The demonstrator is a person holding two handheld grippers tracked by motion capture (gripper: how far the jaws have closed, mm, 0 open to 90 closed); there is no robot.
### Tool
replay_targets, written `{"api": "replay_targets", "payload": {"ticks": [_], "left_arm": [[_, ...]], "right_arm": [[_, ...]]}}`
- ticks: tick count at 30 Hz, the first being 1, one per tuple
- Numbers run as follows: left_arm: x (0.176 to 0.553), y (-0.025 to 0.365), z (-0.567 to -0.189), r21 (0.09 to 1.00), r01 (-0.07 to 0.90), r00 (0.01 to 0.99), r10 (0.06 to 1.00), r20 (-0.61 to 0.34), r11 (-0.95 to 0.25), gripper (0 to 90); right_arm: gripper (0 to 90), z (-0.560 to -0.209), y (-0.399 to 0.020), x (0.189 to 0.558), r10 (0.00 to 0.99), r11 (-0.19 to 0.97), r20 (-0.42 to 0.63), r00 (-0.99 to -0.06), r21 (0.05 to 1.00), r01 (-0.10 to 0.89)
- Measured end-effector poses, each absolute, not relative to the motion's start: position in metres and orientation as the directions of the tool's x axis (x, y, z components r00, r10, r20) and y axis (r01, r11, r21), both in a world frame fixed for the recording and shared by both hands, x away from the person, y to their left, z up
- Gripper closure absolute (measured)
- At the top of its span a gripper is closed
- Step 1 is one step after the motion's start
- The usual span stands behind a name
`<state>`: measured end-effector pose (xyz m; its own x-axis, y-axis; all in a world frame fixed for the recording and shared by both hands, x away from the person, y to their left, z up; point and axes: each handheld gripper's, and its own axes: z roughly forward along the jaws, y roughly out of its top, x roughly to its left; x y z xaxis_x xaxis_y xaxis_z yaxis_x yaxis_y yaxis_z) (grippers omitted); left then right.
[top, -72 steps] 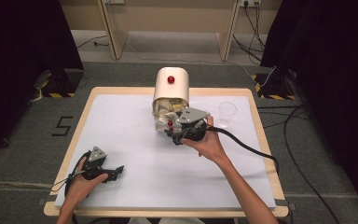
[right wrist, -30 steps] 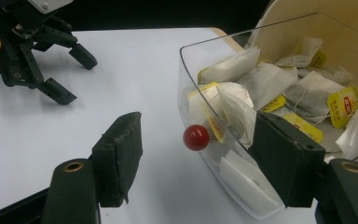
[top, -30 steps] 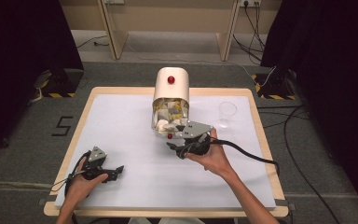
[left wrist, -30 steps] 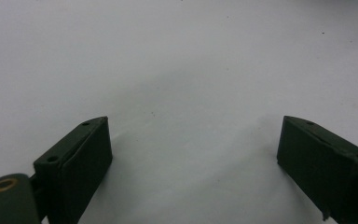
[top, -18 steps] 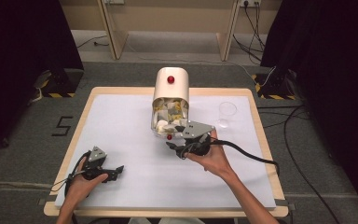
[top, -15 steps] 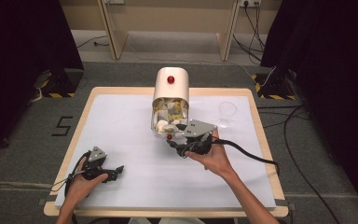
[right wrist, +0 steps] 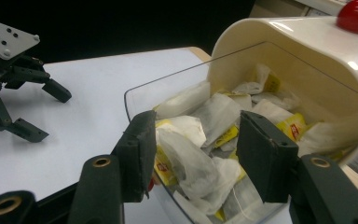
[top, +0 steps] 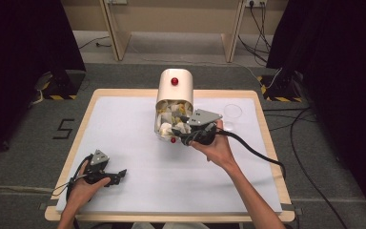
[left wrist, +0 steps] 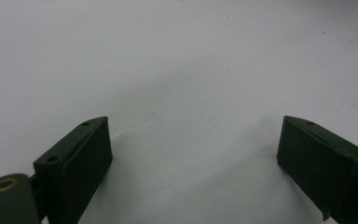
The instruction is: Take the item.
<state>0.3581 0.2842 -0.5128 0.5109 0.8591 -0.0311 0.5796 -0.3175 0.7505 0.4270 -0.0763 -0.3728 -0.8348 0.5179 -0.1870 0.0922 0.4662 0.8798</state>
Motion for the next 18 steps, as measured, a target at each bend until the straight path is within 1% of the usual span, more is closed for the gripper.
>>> {"api": "replay_targets", "payload": {"ticks": [3, 9, 13, 15, 18], "left_arm": [[0.358, 0.284, -0.513, 0.751, 0.580, 0.511, 0.859, -0.031, -0.317, 9.1], [0.358, 0.284, -0.513, 0.750, 0.580, 0.510, 0.859, -0.031, -0.317, 9.1], [0.358, 0.284, -0.513, 0.750, 0.580, 0.511, 0.859, -0.031, -0.317, 9.1], [0.358, 0.284, -0.513, 0.750, 0.580, 0.511, 0.859, -0.031, -0.317, 9.1], [0.358, 0.284, -0.513, 0.750, 0.580, 0.510, 0.859, -0.031, -0.317, 9.1]], "right_arm": [[51.5, -0.375, -0.070, 0.430, 0.501, 0.480, -0.176, -0.847, 0.871, 0.103], [57.4, -0.380, -0.066, 0.438, 0.502, 0.494, -0.159, -0.850, 0.860, 0.131], [63.7, -0.386, -0.065, 0.442, 0.507, 0.498, -0.141, -0.851, 0.853, 0.155], [66.7, -0.387, -0.065, 0.444, 0.513, 0.490, -0.109, -0.851, 0.852, 0.186], [75.6, -0.389, -0.064, 0.446, 0.509, 0.490, -0.097, -0.855, 0.849, 0.196]]}}
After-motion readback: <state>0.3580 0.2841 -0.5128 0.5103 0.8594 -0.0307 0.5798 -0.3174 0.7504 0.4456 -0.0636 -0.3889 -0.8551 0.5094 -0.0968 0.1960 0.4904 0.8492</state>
